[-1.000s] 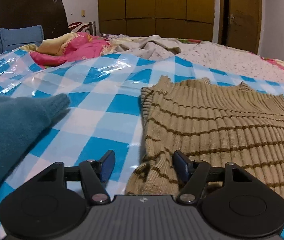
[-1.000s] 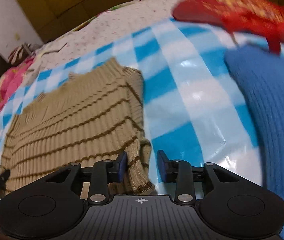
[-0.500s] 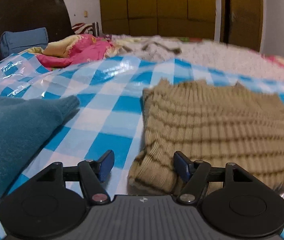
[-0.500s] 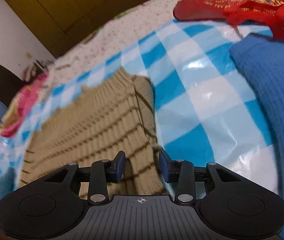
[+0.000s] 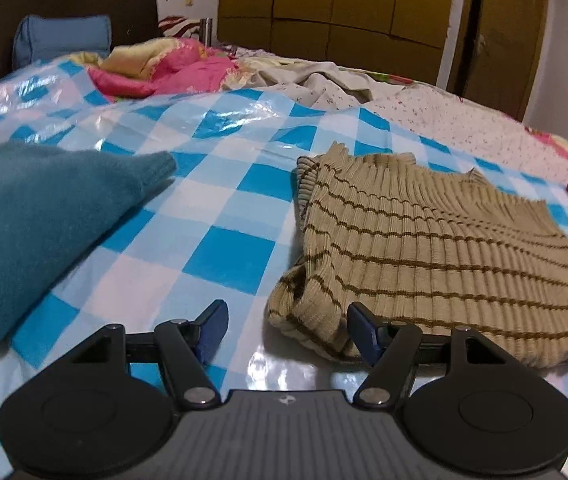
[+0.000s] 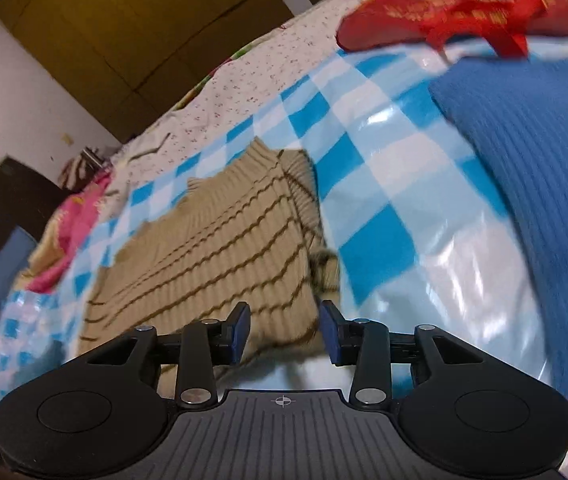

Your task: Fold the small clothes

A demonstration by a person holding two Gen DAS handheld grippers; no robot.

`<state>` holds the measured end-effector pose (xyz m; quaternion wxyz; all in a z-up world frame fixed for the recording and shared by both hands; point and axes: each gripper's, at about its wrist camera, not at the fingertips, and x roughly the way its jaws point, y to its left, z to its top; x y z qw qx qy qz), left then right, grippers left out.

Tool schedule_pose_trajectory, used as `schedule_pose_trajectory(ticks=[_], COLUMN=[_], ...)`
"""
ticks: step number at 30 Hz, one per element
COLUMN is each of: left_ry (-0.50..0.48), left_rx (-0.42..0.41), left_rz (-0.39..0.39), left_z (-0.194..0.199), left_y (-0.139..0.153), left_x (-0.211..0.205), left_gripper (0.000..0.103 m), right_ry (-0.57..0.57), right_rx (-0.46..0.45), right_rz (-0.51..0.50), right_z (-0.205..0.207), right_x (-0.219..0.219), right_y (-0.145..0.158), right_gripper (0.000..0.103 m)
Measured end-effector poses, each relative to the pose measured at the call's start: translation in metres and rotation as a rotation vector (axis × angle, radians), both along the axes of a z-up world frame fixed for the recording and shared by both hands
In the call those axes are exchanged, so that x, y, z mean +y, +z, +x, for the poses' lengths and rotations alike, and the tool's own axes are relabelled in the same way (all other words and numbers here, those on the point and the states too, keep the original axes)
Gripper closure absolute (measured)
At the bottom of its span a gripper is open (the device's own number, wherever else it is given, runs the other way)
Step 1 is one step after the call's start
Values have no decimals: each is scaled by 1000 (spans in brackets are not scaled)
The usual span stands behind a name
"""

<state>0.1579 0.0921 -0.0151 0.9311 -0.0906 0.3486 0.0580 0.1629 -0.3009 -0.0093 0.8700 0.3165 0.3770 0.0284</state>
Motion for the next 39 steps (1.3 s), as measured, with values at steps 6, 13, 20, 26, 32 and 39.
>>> schedule_pose_trajectory(ticks=[6, 13, 20, 26, 32, 39], left_ry=[31, 17, 103, 145, 148, 112], left_rx=[45, 29, 10, 0, 6, 18], left_rz=[-158, -242, -302, -268, -319, -266], left_z=[-3, 14, 32, 35, 27, 2], left_y=[-13, -12, -18, -20, -21, -12], left_x=[6, 0, 1, -1, 15, 14], left_gripper=[27, 27, 26, 63, 75, 76], right_ry=[-6, -89, -192, -261, -262, -231], right_rx=[25, 53, 22, -23, 0, 3], right_rz=[196, 350, 433, 447, 390, 316], right_z=[-8, 9, 17, 24, 28, -1], right_x=[5, 14, 13, 13, 13, 11], right_y=[-18, -49, -61, -66, -58, -44], right_gripper=[59, 59, 58, 60, 88, 94])
